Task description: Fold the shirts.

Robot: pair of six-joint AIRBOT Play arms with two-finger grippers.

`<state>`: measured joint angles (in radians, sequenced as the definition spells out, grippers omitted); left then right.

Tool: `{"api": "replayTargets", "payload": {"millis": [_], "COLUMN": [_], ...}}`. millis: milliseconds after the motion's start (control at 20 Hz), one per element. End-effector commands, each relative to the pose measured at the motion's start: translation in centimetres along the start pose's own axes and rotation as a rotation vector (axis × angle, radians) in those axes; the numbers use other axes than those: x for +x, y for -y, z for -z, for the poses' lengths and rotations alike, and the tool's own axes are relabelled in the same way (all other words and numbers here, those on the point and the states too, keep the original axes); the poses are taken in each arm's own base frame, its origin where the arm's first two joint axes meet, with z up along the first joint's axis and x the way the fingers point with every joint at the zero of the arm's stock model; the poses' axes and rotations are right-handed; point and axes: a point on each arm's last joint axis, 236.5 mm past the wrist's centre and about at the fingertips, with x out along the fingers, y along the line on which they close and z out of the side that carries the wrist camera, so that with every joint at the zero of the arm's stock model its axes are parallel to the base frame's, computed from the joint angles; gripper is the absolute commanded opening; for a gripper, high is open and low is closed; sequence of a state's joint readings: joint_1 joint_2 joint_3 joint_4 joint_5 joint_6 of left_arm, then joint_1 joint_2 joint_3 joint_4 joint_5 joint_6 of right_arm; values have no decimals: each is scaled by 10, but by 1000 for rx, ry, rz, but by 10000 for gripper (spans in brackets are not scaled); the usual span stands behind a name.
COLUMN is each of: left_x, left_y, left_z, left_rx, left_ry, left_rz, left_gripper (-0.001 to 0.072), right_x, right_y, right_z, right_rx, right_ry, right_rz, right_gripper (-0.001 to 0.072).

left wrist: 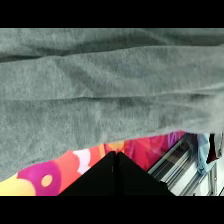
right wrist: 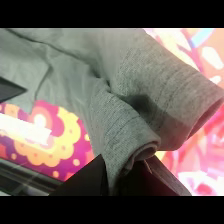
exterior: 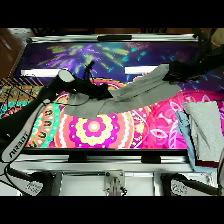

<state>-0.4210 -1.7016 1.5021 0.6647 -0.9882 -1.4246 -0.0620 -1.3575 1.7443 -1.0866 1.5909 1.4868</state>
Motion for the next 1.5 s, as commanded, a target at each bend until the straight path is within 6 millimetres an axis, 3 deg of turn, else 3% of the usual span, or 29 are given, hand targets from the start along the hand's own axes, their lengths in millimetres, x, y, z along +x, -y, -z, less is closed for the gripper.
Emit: {"api": "replayTargets", "payload": {"millis": [0,150,300,350,450,600,750,900,1000,1050,1150,1200,1250,1300,1350,1450], "left_x": [63,109,141,144,127,62,-38,-155,-226,-256,-298,-314,-324,-332,-336,-337], "left_y": [31,61,84,81,73,50,4,-21,-33,-39,-47,-51,-55,-58,-60,-61], "left_z": [21,33,53,55,40,1,-35,-68,-76,-75,-67,-62,-58,-54,-51,-45], "left_rx": [-28,-104,-118,-86,-32,99,163,170,154,135,101,84,70,57,50,70], "left_ry": [67,112,55,41,57,92,149,311,407,440,478,490,495,496,492,468], "left_rz": [0,97,188,186,187,103,-124,-286,-354,-376,-412,-428,-439,-447,-452,-462], "left_gripper": [31,30,31,30,28,28,28,29,29,29,29,29,29,29,29,30], "right_x": [-54,-75,-80,-79,-76,-48,17,97,151,181,234,257,270,275,273,250], "right_y": [-42,-74,-90,-90,-83,-71,-72,-112,-139,-149,-170,-183,-190,-192,-183,-142], "right_z": [36,50,55,53,41,24,4,-16,-22,-22,-10,2,13,22,26,21], "right_rx": [-13,-3,-10,-12,-2,20,-21,-79,-74,-56,-2,35,56,34,8,-29], "right_ry": [17,61,74,83,117,107,66,56,63,63,26,-15,-55,-90,-113,-136], "right_rz": [5,-14,-34,-28,-7,-3,-21,-119,-173,-183,-224,-265,-297,-320,-302,-207], "right_gripper": [61,62,62,61,61,61,61,61,61,61,64,188,508,617,617,617]}}
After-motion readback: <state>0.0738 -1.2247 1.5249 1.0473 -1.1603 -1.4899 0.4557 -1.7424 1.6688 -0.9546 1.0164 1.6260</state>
